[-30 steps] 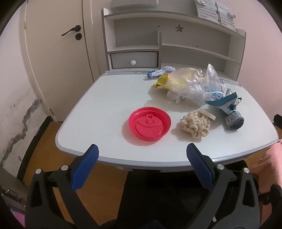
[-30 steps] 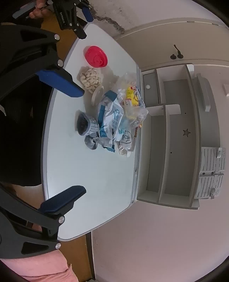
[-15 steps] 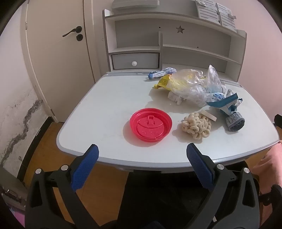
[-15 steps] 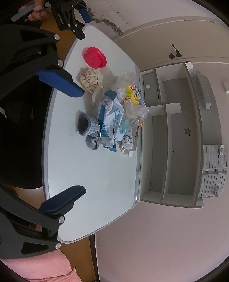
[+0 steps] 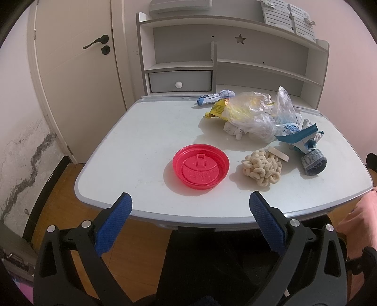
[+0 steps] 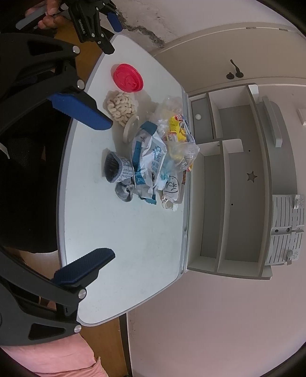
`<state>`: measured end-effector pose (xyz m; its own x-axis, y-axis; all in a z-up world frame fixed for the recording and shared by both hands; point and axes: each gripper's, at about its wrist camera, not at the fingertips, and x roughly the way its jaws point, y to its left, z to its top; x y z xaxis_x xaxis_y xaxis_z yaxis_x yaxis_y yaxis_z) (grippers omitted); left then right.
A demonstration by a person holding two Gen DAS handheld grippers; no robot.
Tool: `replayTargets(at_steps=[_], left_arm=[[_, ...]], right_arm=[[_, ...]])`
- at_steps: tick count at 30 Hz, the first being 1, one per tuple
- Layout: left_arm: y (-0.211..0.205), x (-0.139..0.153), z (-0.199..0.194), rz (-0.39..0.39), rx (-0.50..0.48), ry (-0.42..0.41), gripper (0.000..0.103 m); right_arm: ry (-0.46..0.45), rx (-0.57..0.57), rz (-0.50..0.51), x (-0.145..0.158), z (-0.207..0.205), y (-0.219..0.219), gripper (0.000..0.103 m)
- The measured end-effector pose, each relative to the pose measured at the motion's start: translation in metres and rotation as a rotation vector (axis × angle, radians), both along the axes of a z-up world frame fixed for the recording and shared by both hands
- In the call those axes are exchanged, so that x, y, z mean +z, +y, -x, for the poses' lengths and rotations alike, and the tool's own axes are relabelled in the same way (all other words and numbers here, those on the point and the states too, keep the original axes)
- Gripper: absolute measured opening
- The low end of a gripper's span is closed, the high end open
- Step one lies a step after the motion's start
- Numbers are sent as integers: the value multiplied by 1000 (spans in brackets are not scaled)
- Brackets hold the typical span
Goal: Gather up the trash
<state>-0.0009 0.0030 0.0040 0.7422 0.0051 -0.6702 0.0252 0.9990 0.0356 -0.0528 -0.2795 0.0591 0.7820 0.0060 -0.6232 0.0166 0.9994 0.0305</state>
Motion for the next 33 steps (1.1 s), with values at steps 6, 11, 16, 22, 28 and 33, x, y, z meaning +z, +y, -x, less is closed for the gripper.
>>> replayTargets(at_steps=[6, 11, 16, 22, 28, 33], left_arm=[[0, 0, 0, 0, 0, 0, 97], [2, 1, 1, 1, 1, 1, 97], [0, 1, 1, -1, -1, -1, 97], [0, 0, 0, 1, 0, 1, 97], [-1, 0, 0, -2, -2, 1, 97], [-1, -1, 0, -2, -2, 1, 97]], right_arm=[[2, 0, -2, 0, 0, -1, 97], [3, 1, -3, 0, 0, 1, 97], [1, 0, -4, 0, 0, 0, 97], [3, 4, -5, 1, 0, -2, 97], [8, 6, -3, 0, 0, 2, 97], [6, 8, -3, 0, 0, 2, 97]])
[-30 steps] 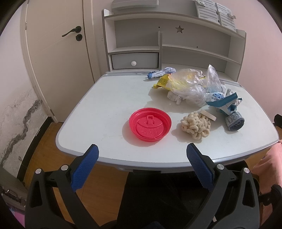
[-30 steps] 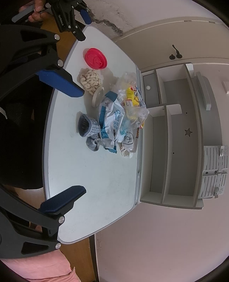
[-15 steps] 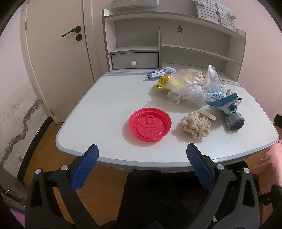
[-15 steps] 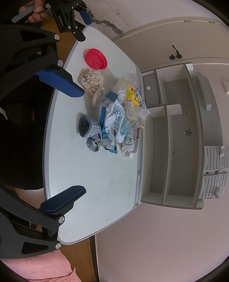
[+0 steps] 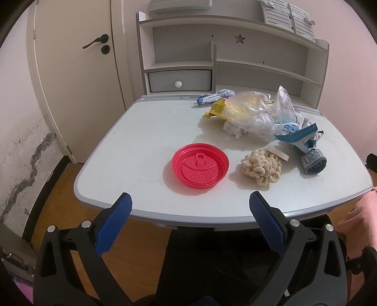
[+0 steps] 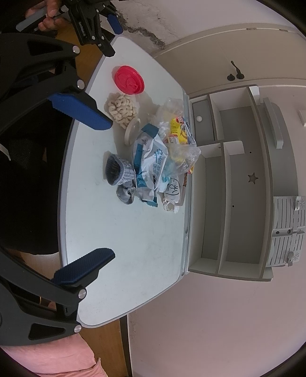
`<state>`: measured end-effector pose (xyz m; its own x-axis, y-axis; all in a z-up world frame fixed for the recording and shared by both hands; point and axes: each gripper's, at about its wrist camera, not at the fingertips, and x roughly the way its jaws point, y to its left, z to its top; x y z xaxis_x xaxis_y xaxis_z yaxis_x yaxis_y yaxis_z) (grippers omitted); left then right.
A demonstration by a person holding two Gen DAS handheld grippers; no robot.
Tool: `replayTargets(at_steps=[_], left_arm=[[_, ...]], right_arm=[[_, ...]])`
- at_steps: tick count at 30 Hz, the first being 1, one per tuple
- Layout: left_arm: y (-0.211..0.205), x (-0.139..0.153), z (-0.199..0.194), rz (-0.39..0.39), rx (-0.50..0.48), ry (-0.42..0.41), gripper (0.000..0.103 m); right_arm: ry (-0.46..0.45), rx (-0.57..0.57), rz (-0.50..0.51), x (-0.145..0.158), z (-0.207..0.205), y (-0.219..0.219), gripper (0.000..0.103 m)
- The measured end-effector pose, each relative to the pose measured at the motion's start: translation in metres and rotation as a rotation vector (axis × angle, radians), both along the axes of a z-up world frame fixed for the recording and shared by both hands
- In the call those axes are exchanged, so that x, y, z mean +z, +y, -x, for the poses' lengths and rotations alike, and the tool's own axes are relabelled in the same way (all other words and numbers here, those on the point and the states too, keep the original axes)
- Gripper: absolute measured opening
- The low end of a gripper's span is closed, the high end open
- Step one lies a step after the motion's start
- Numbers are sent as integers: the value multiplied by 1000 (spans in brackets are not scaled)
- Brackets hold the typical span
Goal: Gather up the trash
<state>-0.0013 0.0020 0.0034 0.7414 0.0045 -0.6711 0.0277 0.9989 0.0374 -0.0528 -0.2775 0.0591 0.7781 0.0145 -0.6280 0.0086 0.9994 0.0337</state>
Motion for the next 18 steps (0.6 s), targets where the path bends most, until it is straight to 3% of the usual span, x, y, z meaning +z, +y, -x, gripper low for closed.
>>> replayTargets(at_steps=[18], left_arm=[[6, -5, -10, 18, -2, 19, 97]], right_arm=[[16, -1, -2, -5, -2, 2, 97]])
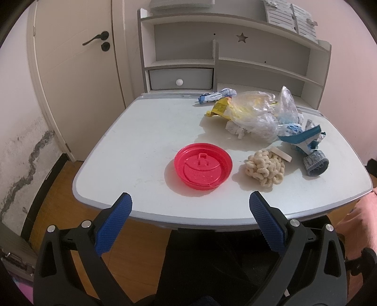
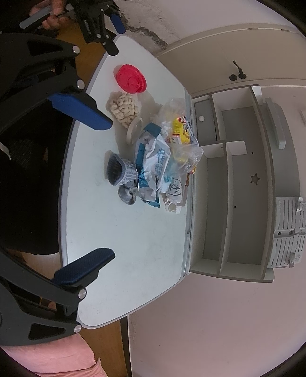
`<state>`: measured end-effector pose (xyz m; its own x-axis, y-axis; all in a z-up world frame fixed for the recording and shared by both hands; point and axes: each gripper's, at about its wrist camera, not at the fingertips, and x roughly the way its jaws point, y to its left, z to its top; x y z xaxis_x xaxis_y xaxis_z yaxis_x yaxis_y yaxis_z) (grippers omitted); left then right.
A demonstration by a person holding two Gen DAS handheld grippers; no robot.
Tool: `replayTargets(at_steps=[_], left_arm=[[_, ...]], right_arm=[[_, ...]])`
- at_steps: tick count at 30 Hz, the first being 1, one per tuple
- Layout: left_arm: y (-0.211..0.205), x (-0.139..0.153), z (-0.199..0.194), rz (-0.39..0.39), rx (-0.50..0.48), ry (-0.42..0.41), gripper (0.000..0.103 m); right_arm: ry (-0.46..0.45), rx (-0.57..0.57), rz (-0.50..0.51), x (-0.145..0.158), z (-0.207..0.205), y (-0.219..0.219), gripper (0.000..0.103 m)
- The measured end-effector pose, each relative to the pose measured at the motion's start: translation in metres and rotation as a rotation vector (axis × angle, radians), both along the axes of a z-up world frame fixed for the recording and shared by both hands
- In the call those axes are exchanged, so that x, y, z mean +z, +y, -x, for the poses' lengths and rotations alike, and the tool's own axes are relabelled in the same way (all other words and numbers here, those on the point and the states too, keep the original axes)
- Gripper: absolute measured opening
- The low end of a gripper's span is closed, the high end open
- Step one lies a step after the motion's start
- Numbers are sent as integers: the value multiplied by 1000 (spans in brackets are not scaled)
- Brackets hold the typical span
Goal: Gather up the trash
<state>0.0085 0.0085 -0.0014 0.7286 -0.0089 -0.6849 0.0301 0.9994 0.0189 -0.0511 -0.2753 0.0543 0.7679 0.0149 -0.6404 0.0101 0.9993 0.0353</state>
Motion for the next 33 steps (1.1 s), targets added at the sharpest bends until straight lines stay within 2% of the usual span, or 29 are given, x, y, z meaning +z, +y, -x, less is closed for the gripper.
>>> replayTargets(at_steps=[7, 10, 12, 14, 19, 22, 23, 24, 26, 32, 33], left_arm=[[17, -13, -59, 21, 21, 97, 96], [19, -19, -78, 19, 28, 123, 91], [19, -26, -90, 11, 20, 154, 76], [17, -32, -97, 21, 6, 174, 73], [16, -43, -105, 25, -13, 205, 45], [17, -44, -105, 54, -34, 194, 25], [17, -43, -105, 55, -41, 192, 9], [17, -43, -106, 66, -47, 191, 4], [19, -40, -107, 98, -56, 185, 4], [15, -19, -102, 116, -99, 117, 3], [15, -14, -101, 122, -105, 105, 3]], right_arm=[[34, -15, -22, -7, -9, -13, 97], [44, -20, -27, -10, -12, -18, 97], [52, -26, -32, -13, -14, -21, 97], [63, -26, -34, -17, -16, -22, 97], [70, -17, -26, -21, -21, -18, 97], [78, 0, -17, -26, -30, -10, 97], [84, 7, -15, -29, -34, -7, 97], [91, 9, -11, -31, -38, -4, 97], [114, 12, -8, -38, -52, 2, 97], [175, -10, 5, -59, -98, 19, 97], [183, -14, 6, -61, -103, 20, 93]])
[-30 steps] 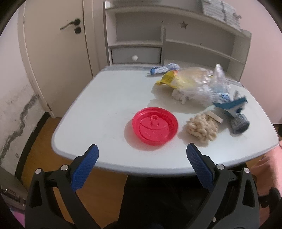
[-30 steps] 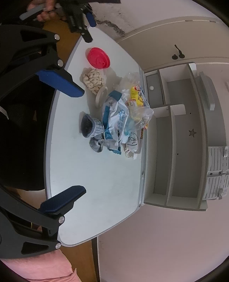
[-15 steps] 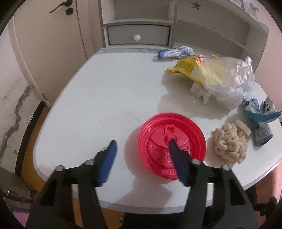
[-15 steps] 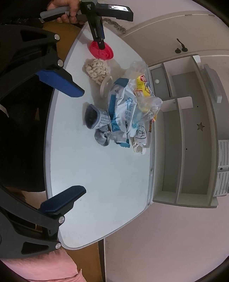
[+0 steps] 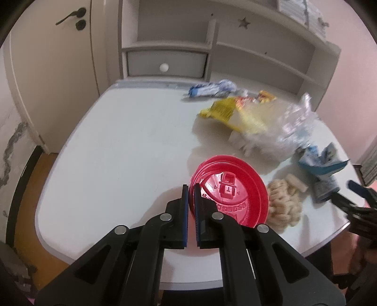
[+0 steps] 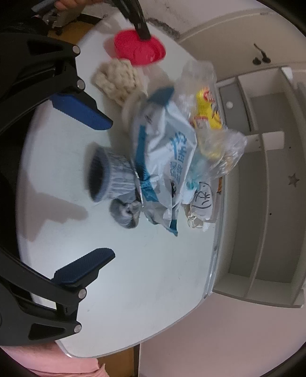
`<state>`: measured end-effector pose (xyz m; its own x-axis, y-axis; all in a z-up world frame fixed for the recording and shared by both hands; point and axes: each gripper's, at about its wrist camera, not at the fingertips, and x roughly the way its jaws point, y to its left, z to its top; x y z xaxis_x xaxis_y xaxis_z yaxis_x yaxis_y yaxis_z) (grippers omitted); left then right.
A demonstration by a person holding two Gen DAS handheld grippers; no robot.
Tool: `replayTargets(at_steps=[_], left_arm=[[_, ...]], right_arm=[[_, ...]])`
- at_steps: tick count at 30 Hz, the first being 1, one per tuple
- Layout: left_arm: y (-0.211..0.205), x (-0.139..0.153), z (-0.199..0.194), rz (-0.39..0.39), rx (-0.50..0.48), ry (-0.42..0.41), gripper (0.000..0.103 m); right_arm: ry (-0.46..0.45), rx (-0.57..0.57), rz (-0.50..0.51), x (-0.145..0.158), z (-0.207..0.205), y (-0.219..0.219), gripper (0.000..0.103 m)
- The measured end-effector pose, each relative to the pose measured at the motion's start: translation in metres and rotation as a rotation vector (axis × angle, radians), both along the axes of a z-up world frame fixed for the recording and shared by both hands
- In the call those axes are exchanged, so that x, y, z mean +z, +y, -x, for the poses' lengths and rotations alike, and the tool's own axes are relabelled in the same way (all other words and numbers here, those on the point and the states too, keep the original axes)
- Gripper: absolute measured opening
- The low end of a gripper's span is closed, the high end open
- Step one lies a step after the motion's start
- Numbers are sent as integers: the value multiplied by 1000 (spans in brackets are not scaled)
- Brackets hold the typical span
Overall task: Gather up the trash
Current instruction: 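Grasp the red cup lid with the left tool while the right tool grasps the grey cloth, then carry both items to the black bin and open both tools to drop them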
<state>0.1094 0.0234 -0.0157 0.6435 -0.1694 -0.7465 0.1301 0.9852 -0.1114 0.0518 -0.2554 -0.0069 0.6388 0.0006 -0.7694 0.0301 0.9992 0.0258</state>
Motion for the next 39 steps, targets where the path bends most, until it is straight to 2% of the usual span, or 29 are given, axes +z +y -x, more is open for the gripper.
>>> replayTargets(at_steps=[1, 2, 4, 5, 7, 10, 14, 18, 23, 24, 26, 31, 36, 39], left_arm=[[0, 4, 1, 9, -5, -8, 3], [2, 9, 3, 23, -9, -17, 3], [2, 17, 6, 34, -15, -36, 3], [2, 21, 8, 38, -19, -47, 3], [-2, 31, 11, 51, -37, -71, 3], [-15, 46, 18, 65, -70, -107, 3], [-52, 69, 25, 81, -149, -145, 3], [-124, 93, 36, 84, -292, -181, 3], [-232, 96, 60, 106, -499, -187, 3], [-268, 91, 69, 113, -567, -175, 3], [-311, 83, 84, 130, -656, -154, 3], [-432, 38, 141, 113, -907, -76, 3], [-514, -30, 187, 49, -1102, 31, 3], [-547, -75, 202, -3, -1164, 82, 3]], right_arm=[[15, -10, 3, -4, -6, 0, 87], [35, -14, 3, -7, -10, 0, 74], [65, -23, -3, -13, -14, -2, 39], [77, -24, -17, -13, -14, -3, 15], [77, -34, -51, -11, -8, -11, 13], [27, -43, -52, 5, 9, -23, 11], [-26, -90, -100, 27, 30, -60, 11], [-51, -196, -94, 42, 60, -112, 11], [-70, -423, -78, 35, 129, -215, 11], [-64, -480, -74, 30, 146, -240, 11], [-48, -555, -82, 20, 170, -277, 11], [20, -739, -98, -25, 233, -360, 11], [124, -870, -194, -91, 265, -428, 11], [227, -920, -242, -141, 272, -455, 11]])
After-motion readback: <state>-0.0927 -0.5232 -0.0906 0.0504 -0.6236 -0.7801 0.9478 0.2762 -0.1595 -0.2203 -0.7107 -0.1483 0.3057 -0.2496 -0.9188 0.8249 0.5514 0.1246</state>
